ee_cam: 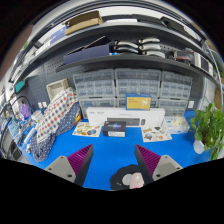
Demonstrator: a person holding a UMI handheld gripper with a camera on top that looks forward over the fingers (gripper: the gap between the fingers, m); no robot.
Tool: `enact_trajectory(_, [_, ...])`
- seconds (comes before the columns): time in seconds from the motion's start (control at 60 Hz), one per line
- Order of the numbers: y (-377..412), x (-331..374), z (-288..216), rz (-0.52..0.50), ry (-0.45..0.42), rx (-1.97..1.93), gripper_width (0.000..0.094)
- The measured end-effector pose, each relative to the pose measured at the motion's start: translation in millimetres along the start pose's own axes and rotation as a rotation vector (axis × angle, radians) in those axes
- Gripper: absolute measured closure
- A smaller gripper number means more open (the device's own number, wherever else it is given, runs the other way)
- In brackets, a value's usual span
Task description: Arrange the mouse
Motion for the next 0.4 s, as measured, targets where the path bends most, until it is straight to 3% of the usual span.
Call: enact_trajectory(0.4, [-5.0,4.7,4.3,0.014,0.018,0.004,0.0099])
Point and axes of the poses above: the point between the fingertips, and its own axes, seen from behind it with the camera up: y to the left, z down, x backward, against the way the camera looks, the point moved 2 cm from there along x, backward, against the way the camera looks, and after that the axes turned 15 degrees about -y, right-handed, at the moved point
